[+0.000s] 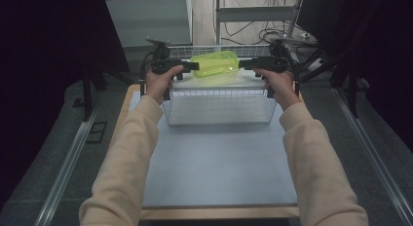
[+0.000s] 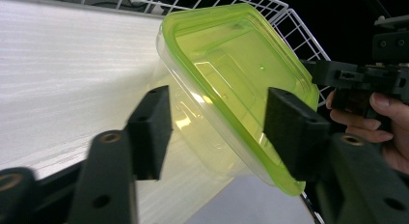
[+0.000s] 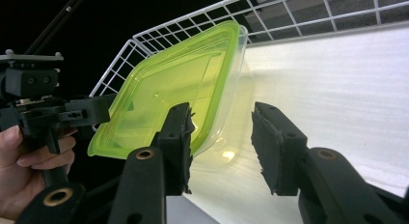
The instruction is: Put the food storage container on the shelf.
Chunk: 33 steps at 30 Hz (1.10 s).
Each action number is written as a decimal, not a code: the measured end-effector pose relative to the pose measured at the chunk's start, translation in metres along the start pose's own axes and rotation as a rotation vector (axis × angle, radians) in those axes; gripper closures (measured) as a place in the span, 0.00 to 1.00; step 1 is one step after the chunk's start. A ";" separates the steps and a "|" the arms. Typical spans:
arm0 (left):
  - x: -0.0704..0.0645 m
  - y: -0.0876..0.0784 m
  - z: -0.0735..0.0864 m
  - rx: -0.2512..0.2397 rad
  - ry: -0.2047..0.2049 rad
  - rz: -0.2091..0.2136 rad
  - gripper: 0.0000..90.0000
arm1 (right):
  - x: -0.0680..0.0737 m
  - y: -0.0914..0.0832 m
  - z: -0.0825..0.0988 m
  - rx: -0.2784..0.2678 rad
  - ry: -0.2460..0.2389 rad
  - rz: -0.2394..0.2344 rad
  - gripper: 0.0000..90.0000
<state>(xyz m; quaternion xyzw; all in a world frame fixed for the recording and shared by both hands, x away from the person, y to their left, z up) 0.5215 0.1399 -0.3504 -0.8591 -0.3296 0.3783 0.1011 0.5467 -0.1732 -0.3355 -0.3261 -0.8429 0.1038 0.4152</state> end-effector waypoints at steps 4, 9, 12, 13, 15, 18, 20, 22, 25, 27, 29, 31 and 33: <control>-0.004 -0.006 -0.002 -0.031 0.016 -0.001 0.28 | 0.002 -0.005 0.001 -0.019 -0.015 -0.014 0.60; -0.011 -0.017 0.000 -0.042 0.044 -0.010 0.22 | 0.009 -0.015 0.001 -0.059 -0.063 -0.032 0.55; -0.014 -0.022 0.003 -0.032 0.072 -0.019 0.21 | 0.015 -0.022 0.003 -0.066 -0.109 -0.038 0.51; -0.017 -0.024 0.005 -0.027 0.086 -0.019 0.20 | 0.017 -0.024 0.005 -0.073 -0.127 -0.043 0.50; -0.023 -0.032 0.013 -0.019 0.121 -0.035 0.20 | 0.022 -0.030 0.009 -0.074 -0.158 -0.052 0.48; -0.027 -0.039 0.020 -0.025 0.133 -0.024 0.20 | 0.025 -0.036 0.014 -0.078 -0.194 -0.046 0.46; -0.031 -0.044 0.028 -0.018 0.157 -0.030 0.20 | 0.026 -0.043 0.026 -0.078 -0.245 -0.026 0.44; -0.039 -0.052 0.042 -0.016 0.193 -0.041 0.19 | 0.026 -0.048 0.034 -0.075 -0.265 -0.024 0.43; -0.046 -0.058 0.059 -0.005 0.225 -0.048 0.19 | 0.025 -0.057 0.047 -0.083 -0.286 -0.035 0.42; -0.049 -0.061 0.071 -0.010 0.231 -0.041 0.19 | 0.024 -0.061 0.057 -0.081 -0.297 -0.047 0.41; -0.053 -0.063 0.085 -0.008 0.237 -0.034 0.19 | 0.023 -0.065 0.067 -0.079 -0.310 -0.054 0.40; -0.055 -0.065 0.098 -0.006 0.244 -0.023 0.19 | 0.022 -0.068 0.077 -0.070 -0.324 -0.053 0.40; -0.058 -0.067 0.112 -0.012 0.247 -0.016 0.20 | 0.021 -0.070 0.088 -0.061 -0.344 -0.053 0.40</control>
Point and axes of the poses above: each handheld gripper's, and its own axes: y roughly forward along the jaws, z roughly out of its underside, x roughly to its left, the point moved 3 cm from there along y, roughly forward along the jaws, and after that the axes turned 3 degrees about y, right-handed, at the moved point
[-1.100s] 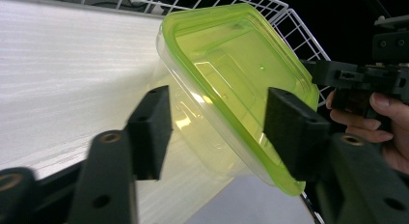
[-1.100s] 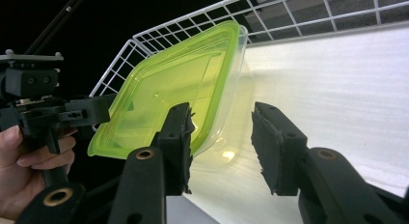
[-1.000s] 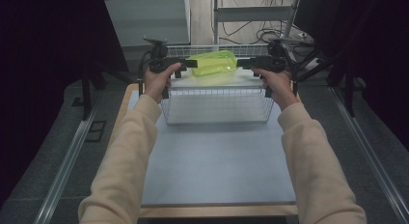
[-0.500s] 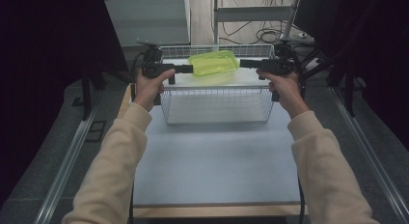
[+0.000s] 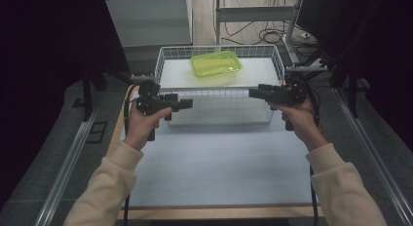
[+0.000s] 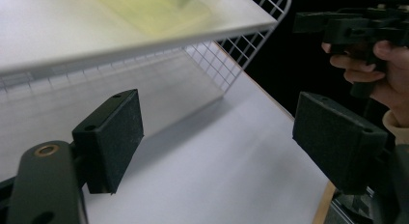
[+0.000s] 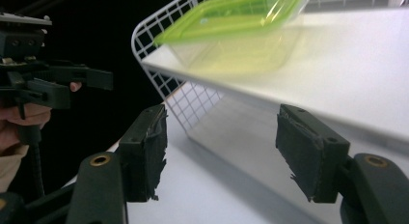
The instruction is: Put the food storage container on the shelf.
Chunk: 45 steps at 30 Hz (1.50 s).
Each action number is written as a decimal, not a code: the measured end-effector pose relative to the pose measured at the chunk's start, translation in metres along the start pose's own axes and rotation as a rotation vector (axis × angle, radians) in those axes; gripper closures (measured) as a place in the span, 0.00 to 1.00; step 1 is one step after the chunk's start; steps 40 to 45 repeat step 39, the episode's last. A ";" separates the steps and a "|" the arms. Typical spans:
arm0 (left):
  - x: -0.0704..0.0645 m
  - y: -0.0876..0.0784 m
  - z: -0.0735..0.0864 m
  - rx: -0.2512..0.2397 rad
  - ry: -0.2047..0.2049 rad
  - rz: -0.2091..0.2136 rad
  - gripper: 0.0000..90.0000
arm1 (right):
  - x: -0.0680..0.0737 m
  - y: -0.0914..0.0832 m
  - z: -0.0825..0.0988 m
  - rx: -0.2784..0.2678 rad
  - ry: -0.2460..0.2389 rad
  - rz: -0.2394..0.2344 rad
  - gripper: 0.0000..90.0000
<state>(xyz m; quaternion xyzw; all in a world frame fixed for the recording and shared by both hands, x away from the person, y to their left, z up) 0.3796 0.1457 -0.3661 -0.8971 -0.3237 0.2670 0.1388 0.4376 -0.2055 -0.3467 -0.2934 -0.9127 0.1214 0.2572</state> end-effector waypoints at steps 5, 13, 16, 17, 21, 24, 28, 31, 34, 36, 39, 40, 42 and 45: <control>-0.008 -0.004 0.033 -0.010 -0.008 0.027 0.20 | 0.006 -0.006 0.029 0.019 -0.043 -0.005 0.38; -0.009 -0.008 0.073 -0.004 -0.030 0.032 0.20 | 0.011 -0.011 0.074 0.040 -0.074 -0.011 0.35; -0.012 -0.007 0.091 0.017 -0.012 0.014 0.20 | 0.011 -0.013 0.093 0.048 -0.084 -0.010 0.34; -0.012 -0.007 0.091 0.017 -0.012 0.014 0.20 | 0.011 -0.013 0.093 0.048 -0.084 -0.010 0.34; -0.016 -0.004 0.110 0.038 -0.021 0.027 0.20 | 0.007 -0.016 0.118 0.069 -0.129 0.029 0.32; -0.017 0.002 0.126 0.060 -0.026 0.038 0.20 | 0.003 -0.017 0.136 0.085 -0.121 0.031 0.32; -0.014 0.006 0.131 0.072 -0.035 0.037 0.20 | 0.000 -0.018 0.141 0.088 -0.107 0.029 0.32; -0.013 0.006 0.131 0.068 -0.035 0.037 0.20 | 0.000 -0.019 0.140 0.074 -0.105 0.025 0.32; -0.012 0.008 0.134 0.070 -0.037 0.040 0.20 | 0.000 -0.020 0.141 0.074 -0.113 0.028 0.31; -0.012 0.009 0.135 0.076 -0.038 0.045 0.20 | 0.000 -0.020 0.143 0.076 -0.113 0.030 0.31; -0.012 0.008 0.136 0.075 -0.038 0.043 0.20 | 0.000 -0.020 0.144 0.083 -0.115 0.034 0.31; -0.012 0.008 0.136 0.075 -0.038 0.043 0.20 | 0.000 -0.020 0.144 0.083 -0.115 0.034 0.31; -0.012 0.008 0.136 0.075 -0.038 0.043 0.20 | 0.000 -0.020 0.144 0.083 -0.115 0.034 0.31; -0.012 0.008 0.136 0.075 -0.038 0.043 0.20 | 0.000 -0.020 0.144 0.083 -0.115 0.034 0.31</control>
Point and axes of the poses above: each handheld gripper's, and its own axes: y roughly forward along the jaws, z roughly out of its underside, x roughly to its left, the point moved 3 cm from there along y, roughly forward along the jaws, and after that the axes turned 3 degrees about y, right-handed, at the moved point
